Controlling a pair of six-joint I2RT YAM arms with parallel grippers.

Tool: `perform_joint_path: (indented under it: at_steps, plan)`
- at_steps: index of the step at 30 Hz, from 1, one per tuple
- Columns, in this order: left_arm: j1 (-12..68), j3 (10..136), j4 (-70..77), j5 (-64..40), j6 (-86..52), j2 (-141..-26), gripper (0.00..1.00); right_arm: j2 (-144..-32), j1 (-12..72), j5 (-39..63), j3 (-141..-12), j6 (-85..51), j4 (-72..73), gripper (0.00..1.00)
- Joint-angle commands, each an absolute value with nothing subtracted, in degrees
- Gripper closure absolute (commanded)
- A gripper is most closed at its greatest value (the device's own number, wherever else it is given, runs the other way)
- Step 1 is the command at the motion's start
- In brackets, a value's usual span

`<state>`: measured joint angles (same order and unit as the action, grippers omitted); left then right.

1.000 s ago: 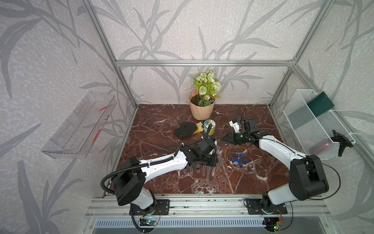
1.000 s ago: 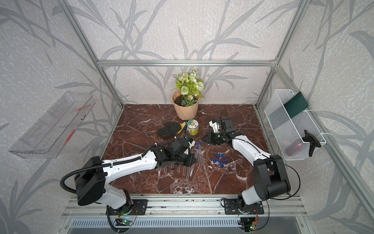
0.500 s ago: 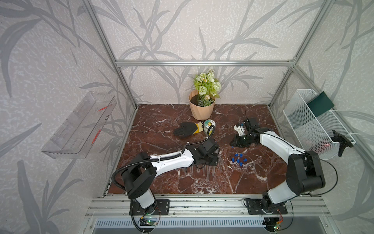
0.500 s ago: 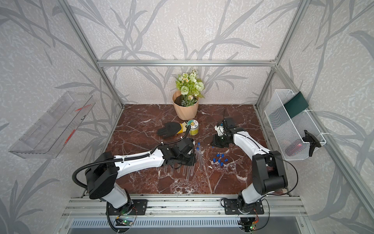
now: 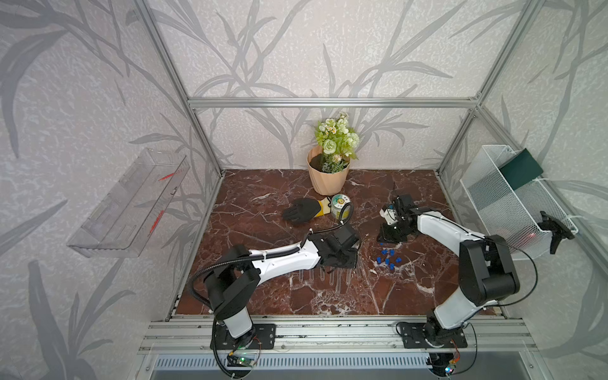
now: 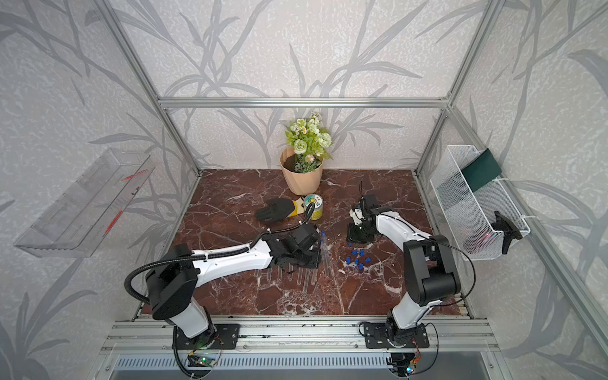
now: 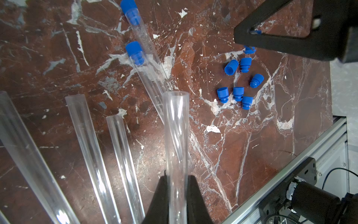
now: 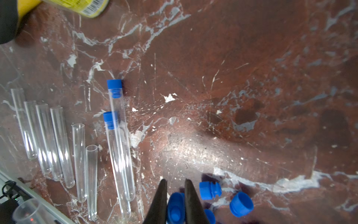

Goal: Remove stoppers from test tubes
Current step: Place the stopper at the center of the board.

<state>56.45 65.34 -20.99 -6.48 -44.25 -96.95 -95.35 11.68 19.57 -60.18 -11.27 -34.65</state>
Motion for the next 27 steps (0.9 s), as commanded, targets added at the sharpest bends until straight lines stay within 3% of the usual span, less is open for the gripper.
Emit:
perform_joint_path:
  at_steps: [1, 19, 27]
  plan:
    - [56.9, 67.0, -22.2, -5.1, -45.1, -97.4, 0.96, -97.2, 11.6, 17.3, -60.7, -9.9, -34.2, 0.86]
    - [57.1, 67.8, -23.3, -5.3, -45.3, -98.5, 0.97, -102.0, 11.6, 15.5, -60.7, -9.4, -32.8, 0.8]
    - [57.3, 69.4, -24.4, -5.5, -45.2, -100.1, 0.97, -101.5, 11.6, 14.8, -60.7, -9.3, -33.2, 0.72]
